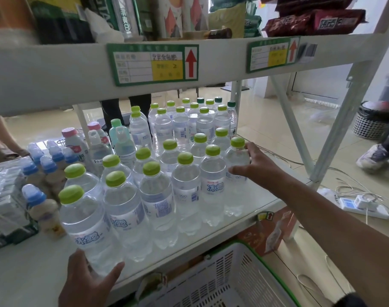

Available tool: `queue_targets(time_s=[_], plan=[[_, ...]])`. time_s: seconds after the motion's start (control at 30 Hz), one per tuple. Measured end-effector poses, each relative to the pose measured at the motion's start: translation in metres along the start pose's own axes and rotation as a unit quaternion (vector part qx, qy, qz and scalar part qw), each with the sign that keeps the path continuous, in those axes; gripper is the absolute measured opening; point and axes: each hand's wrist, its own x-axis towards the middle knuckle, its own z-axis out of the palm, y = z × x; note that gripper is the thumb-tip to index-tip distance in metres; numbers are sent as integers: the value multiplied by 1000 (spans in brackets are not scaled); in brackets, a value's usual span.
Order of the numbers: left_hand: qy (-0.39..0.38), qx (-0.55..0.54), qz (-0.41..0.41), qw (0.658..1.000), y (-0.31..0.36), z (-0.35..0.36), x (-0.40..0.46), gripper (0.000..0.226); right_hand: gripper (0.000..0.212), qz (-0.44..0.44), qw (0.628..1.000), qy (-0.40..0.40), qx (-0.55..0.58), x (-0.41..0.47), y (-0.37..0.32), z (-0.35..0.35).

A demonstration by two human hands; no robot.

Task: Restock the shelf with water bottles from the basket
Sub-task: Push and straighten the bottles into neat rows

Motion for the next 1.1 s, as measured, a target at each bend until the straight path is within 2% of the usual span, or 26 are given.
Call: queue_targets(time_s=[0.2,0.43,0.57,0.9,1.1], plan=[[-21,-10,-8,1000,-2,-1,4,97,74,-2,1000,8,-6,-3,-1,1],[9,-11,-2,1000,3,1,-3,94,81,-19,999,20,-31,-7,-1,2],[2,-4,-7,1000,3,0,-3,93,69,-38,999,25,5,-7,0,0],[5,66,-17,998,0,0,-5,66,50,-65,993,78,-61,-5,0,2],[-3,80,-19,997,-2,0,-6,68,41,-68,992,90,-61,-4,-1,5]])
